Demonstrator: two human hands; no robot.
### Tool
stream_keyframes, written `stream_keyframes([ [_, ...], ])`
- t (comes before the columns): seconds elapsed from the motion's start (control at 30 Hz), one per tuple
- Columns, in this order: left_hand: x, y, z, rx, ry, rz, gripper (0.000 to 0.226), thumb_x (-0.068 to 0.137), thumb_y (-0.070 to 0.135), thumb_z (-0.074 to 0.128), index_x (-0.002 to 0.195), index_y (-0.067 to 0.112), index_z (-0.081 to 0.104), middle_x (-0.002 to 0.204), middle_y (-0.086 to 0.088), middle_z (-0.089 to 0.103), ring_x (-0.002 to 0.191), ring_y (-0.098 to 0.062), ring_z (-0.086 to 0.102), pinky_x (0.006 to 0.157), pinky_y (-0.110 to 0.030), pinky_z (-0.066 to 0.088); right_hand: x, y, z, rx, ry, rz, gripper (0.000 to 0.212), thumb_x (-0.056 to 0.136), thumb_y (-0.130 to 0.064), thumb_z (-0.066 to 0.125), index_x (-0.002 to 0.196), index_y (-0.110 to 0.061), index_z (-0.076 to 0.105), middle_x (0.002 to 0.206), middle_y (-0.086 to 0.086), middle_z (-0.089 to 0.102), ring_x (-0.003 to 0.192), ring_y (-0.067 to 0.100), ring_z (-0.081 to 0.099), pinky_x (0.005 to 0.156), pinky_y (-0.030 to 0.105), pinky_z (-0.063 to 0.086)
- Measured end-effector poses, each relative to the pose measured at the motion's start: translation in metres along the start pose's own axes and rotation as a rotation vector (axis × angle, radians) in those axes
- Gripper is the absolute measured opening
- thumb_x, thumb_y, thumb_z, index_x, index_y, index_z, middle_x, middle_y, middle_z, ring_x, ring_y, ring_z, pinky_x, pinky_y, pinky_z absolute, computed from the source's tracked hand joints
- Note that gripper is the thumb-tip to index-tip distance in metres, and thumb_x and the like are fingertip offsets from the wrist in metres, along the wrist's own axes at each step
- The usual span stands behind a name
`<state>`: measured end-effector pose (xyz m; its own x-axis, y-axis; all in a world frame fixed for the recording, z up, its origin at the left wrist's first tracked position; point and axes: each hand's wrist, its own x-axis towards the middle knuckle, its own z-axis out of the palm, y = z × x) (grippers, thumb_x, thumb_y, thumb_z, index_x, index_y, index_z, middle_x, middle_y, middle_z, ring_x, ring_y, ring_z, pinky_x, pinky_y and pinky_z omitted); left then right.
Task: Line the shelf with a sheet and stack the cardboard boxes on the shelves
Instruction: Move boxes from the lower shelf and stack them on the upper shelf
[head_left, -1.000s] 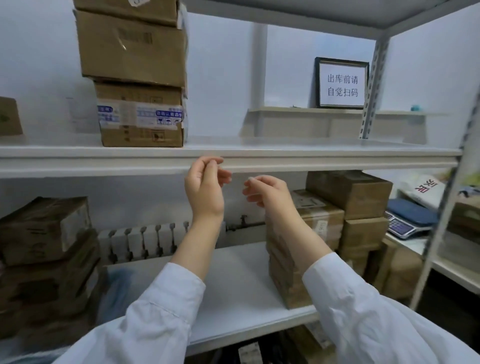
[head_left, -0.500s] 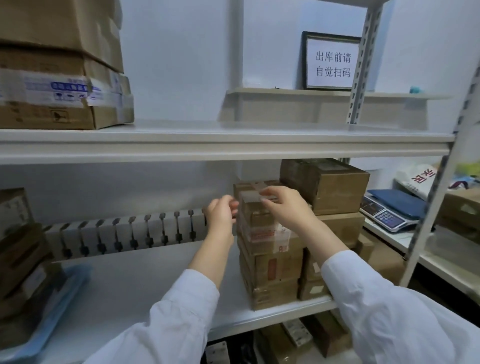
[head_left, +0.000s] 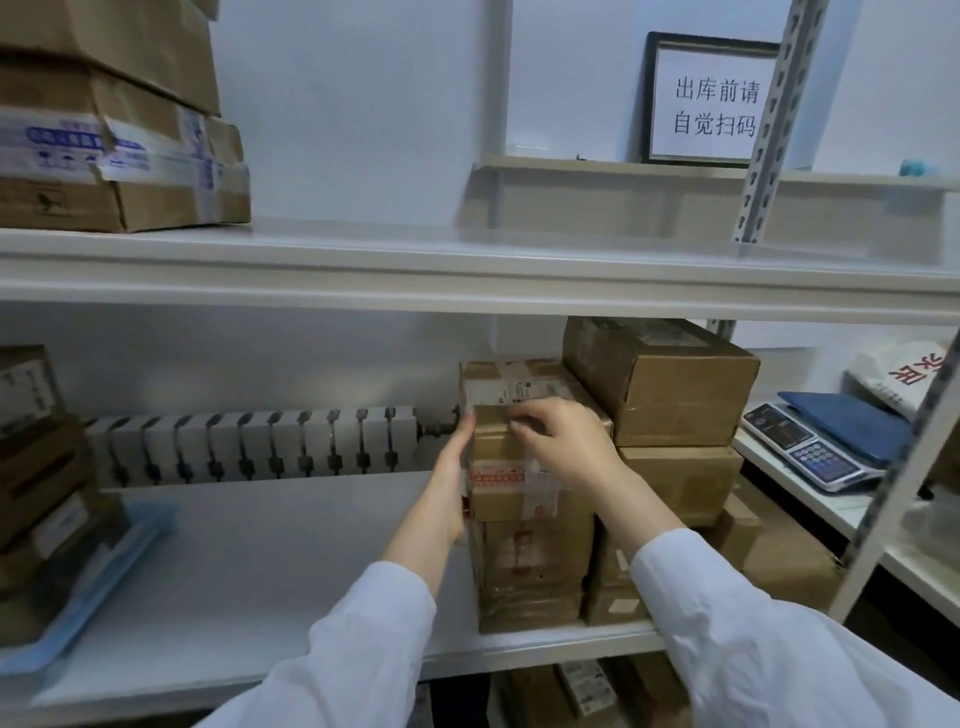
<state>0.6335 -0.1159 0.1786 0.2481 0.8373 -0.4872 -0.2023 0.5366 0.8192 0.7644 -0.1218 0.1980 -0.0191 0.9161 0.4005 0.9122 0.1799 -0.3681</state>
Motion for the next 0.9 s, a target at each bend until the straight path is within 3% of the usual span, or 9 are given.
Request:
stream_keyframes([
  [0.17,0.001,0.005,-0.006,-0.002,-0.033,0.016,0.048,0.080,0.059,0.057,0.087,0.012,0.056,0.084,-0.017,0.061,0.079,-0.031,0.056,0.061,-0.037,0.041,-0.002,-0.002,-0.002,0.107,-0.038,0.034,0.033,0.095,-0.027,0.051,0.128,-0.025,0.058,0.127,-0.003,0.061,0.118,0.016,0.055,0.099,0.039,0.047],
  [0.3,0.005,0.012,-0.031,-0.104,-0.033,0.067,0.059,0.073,0.063,0.061,0.107,0.015,0.062,0.100,-0.017,0.065,0.094,-0.032,0.058,0.071,-0.039,0.048,0.003,-0.006,-0.010,0.102,0.157,0.090,0.040,0.094,-0.033,0.052,0.132,-0.021,0.054,0.126,0.003,0.059,0.120,0.021,0.052,0.102,0.043,0.043],
  [0.43,0.003,0.028,-0.063,-0.127,-0.044,0.061,0.062,0.072,0.066,0.053,0.105,0.015,0.065,0.109,-0.015,0.066,0.101,-0.033,0.058,0.080,-0.041,0.048,0.008,-0.018,-0.020,0.539,0.227,0.250,0.050,0.093,-0.035,0.054,0.140,-0.018,0.044,0.139,0.009,0.048,0.128,0.024,0.045,0.102,0.036,0.040],
  [0.57,-0.019,0.048,-0.105,-0.082,-0.016,0.010,0.061,0.071,0.069,0.045,0.092,0.016,0.065,0.100,-0.014,0.066,0.093,-0.032,0.056,0.071,-0.039,0.043,0.015,-0.044,-0.024,0.931,0.178,0.424,0.059,0.095,-0.035,0.051,0.147,-0.019,0.029,0.149,0.010,0.036,0.135,0.029,0.037,0.099,0.036,0.034],
  [0.63,-0.028,0.055,-0.125,-0.062,-0.020,-0.018,0.062,0.069,0.072,0.043,0.089,0.017,0.065,0.098,-0.013,0.065,0.092,-0.031,0.055,0.070,-0.038,0.042,0.018,-0.054,-0.022,0.953,0.179,0.509,0.066,0.094,-0.043,0.050,0.148,-0.016,0.024,0.150,0.012,0.034,0.135,0.033,0.035,0.105,0.042,0.032],
  [0.73,-0.038,0.062,-0.151,-0.001,-0.039,-0.029,0.069,0.071,0.077,0.037,0.092,0.017,0.065,0.103,-0.014,0.066,0.097,-0.033,0.054,0.075,-0.041,0.042,0.016,-0.068,-0.017,0.847,0.161,0.585,0.090,0.078,-0.072,0.047,0.147,-0.019,0.024,0.148,0.014,0.036,0.135,0.038,0.035,0.111,0.055,0.028],
  [0.8,-0.046,0.064,-0.166,0.037,-0.054,-0.037,0.076,0.072,0.081,0.032,0.096,0.017,0.065,0.106,-0.015,0.065,0.099,-0.035,0.053,0.077,-0.044,0.042,0.012,-0.078,-0.013,0.859,0.146,0.602,0.095,0.070,-0.081,0.045,0.142,-0.020,0.033,0.140,0.011,0.046,0.127,0.035,0.045,0.107,0.051,0.034],
  [0.9,-0.054,0.064,-0.182,0.107,-0.066,-0.040,0.089,0.071,0.087,0.020,0.101,0.016,0.064,0.106,-0.017,0.065,0.098,-0.035,0.055,0.078,-0.044,0.044,0.006,-0.091,-0.010,0.845,0.133,0.585,0.077,0.086,-0.066,0.045,0.142,-0.015,0.034,0.133,0.007,0.051,0.121,0.030,0.050,0.094,0.039,0.040],
])
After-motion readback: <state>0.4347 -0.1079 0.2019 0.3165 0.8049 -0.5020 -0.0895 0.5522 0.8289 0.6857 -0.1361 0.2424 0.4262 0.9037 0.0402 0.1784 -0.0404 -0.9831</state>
